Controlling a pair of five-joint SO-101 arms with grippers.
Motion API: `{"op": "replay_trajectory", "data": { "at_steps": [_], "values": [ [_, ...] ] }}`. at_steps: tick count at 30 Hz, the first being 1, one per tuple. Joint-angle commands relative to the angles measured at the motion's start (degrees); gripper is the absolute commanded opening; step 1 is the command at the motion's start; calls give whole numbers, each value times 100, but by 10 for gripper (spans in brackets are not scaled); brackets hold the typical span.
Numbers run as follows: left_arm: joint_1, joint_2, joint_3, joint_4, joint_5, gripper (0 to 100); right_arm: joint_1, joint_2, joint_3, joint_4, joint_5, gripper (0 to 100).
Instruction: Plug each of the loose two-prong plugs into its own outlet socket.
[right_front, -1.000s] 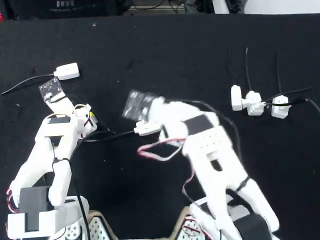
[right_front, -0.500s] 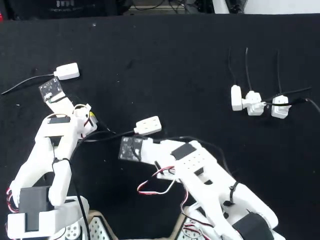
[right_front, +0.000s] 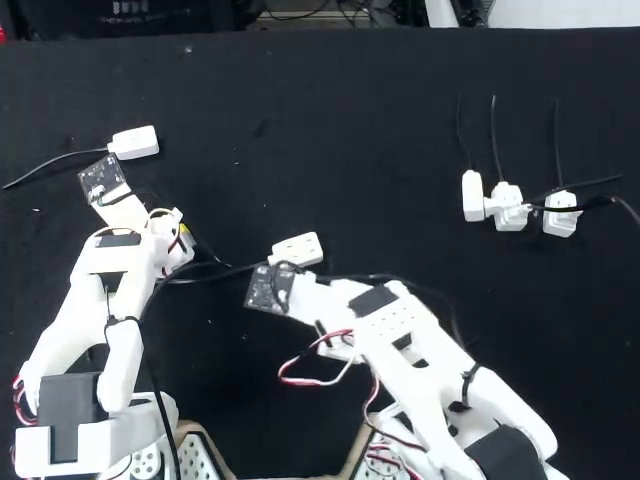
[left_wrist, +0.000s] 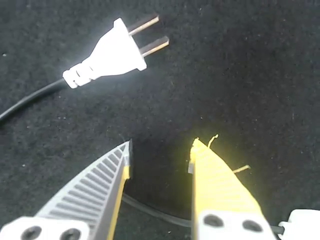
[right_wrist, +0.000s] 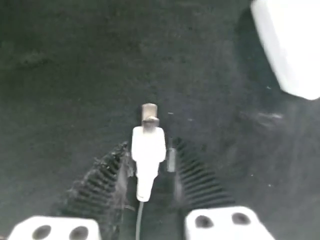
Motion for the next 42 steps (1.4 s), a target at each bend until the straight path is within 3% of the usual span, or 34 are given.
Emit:
{"op": "replay_trajectory", "data": {
  "at_steps": [1, 8, 14, 18, 25, 34, 42],
  "values": [
    [-4, -167, -84, -62, 53, 195, 554, -57, -57, -484, -53, 11],
    [4, -167, -84, -53, 53, 195, 809, -523, -593, 123, -167, 10],
    [4, -589, -75, 193, 26, 195, 501, -752, -1314, 44, -1495, 10],
    [-4, -1547, 259, 396, 9, 195, 141, -286, -1622, -440, -1996, 10],
    [66, -3209, 1437, -176, -193, 195, -70, 40, -1024, -2004, -3446, 10],
    [1059, -4835, 2273, -167, -475, 195, -431, -224, 189, -3701, -3807, 10],
    [1235, -6303, 2958, -141, -475, 195, -941, 251, 242, -4220, -3807, 11]
  ]
}}
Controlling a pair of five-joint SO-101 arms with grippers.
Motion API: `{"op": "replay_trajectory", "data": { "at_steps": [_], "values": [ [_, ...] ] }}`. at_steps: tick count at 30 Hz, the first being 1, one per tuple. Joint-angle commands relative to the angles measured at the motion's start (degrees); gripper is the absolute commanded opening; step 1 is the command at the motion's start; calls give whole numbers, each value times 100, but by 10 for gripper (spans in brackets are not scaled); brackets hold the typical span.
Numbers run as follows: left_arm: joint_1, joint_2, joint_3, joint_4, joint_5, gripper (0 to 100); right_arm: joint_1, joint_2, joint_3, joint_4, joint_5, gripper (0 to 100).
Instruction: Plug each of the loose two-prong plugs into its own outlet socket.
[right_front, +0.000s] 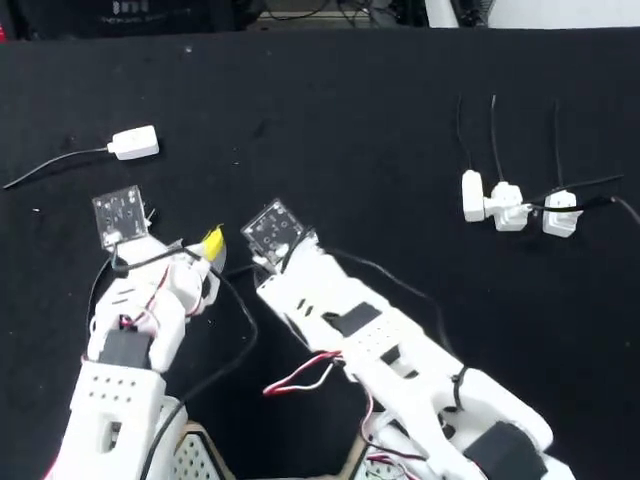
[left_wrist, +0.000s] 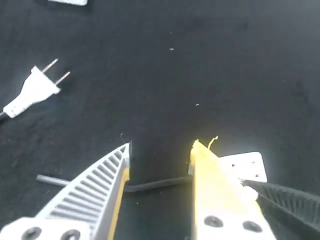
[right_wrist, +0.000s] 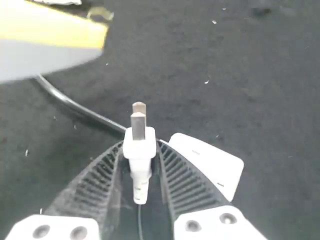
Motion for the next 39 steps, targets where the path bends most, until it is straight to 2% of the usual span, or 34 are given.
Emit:
{"op": "replay_trajectory", "data": {
  "at_steps": [1, 5, 8, 12, 21, 29, 39],
  "values": [
    [75, -844, 224, -70, -44, 195, -158, 286, -233, -202, -53, 11],
    [84, -1310, 462, -62, -88, 195, -167, 400, -347, -193, -62, 11],
    [251, -1415, 532, -35, -501, 195, -167, 198, -303, -176, -35, 11],
    [699, -1459, 470, 308, -791, 195, -185, -479, -40, 35, -26, 11],
    [1103, -1415, 488, 334, -1134, 195, -475, -1710, 426, 527, -26, 11],
    [1059, -1415, 514, 316, -1187, 195, -475, -2510, 435, 1345, 633, 11],
    [1051, -1424, 523, 325, -1187, 195, -466, -3248, 444, 1969, 659, 11]
  ]
}}
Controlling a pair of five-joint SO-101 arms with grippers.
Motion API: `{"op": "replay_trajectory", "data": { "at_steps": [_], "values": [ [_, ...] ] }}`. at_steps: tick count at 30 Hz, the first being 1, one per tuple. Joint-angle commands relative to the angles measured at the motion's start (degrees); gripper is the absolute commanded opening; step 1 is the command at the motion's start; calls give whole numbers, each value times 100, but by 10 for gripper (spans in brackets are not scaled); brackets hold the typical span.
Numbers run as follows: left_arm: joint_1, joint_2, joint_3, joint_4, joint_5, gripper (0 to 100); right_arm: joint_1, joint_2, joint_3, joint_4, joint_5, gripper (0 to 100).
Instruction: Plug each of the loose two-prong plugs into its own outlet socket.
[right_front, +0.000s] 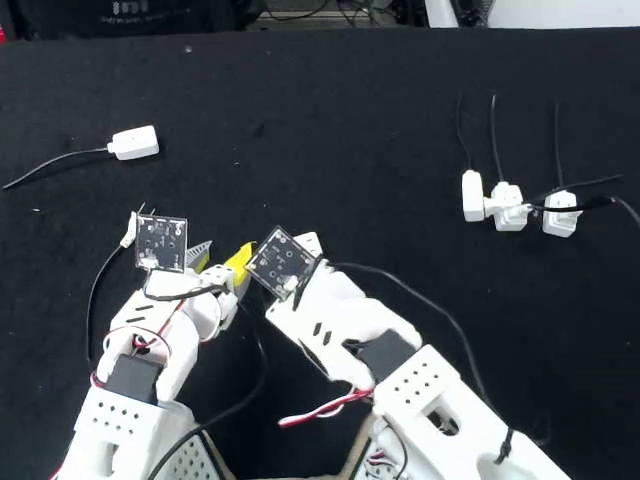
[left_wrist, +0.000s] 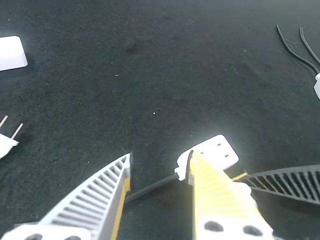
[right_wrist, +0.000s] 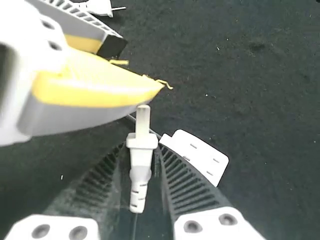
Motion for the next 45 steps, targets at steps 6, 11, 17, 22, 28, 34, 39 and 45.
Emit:
{"op": "replay_trajectory", "data": {
  "at_steps": [6, 11, 17, 22, 28, 34, 39, 45],
  "values": [
    [101, 26, -66, 9, -53, 195, -149, -365, -48, 26, 70, 11],
    [101, 44, -57, 9, -53, 195, 123, -374, -92, -18, 26, 11],
    [101, 44, -48, 0, -53, 195, 141, -374, -127, 18, 26, 11],
    [101, 44, -48, -9, -53, 195, 149, -374, -426, 563, 62, 10],
    [101, 44, -48, -18, -53, 195, 141, -374, -523, 791, 70, 10],
    [101, 18, -48, -18, -53, 195, 123, -365, -479, 800, 79, 10],
    [-101, -9, -347, 53, -9, 195, 123, -347, -321, 765, 79, 10],
    [-418, -9, -760, 396, -9, 195, -105, -330, -242, 756, 79, 10]
  ]
}}
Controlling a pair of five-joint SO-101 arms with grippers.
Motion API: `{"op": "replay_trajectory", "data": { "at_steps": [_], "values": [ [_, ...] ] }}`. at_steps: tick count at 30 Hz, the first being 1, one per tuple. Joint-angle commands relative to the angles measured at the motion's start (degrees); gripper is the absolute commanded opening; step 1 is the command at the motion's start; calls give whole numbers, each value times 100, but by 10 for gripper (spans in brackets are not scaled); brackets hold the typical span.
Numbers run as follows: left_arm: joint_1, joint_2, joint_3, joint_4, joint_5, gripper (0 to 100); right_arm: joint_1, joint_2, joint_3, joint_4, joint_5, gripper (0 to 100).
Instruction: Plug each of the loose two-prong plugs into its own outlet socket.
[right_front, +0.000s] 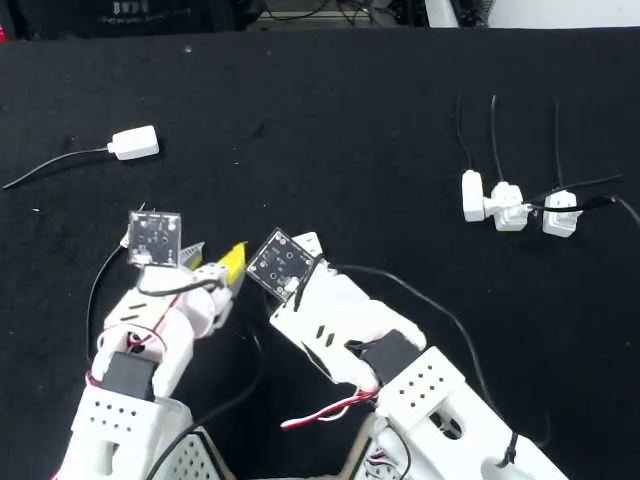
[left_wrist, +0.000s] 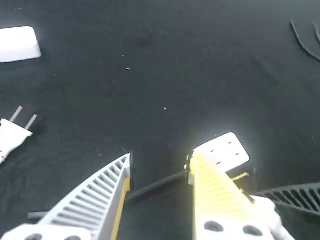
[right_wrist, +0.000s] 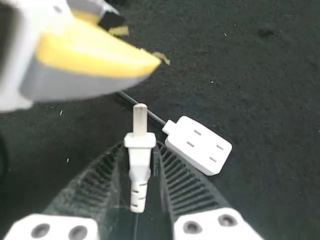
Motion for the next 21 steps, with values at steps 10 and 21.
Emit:
{"op": "replay_trajectory", "data": {
  "at_steps": [10, 21],
  "values": [
    [585, -79, -514, 114, -325, 195, -378, -163, -92, 9, 70, 10],
    [620, -26, 110, -404, -589, 195, 158, -1209, -57, 387, 26, 10]
  ]
}}
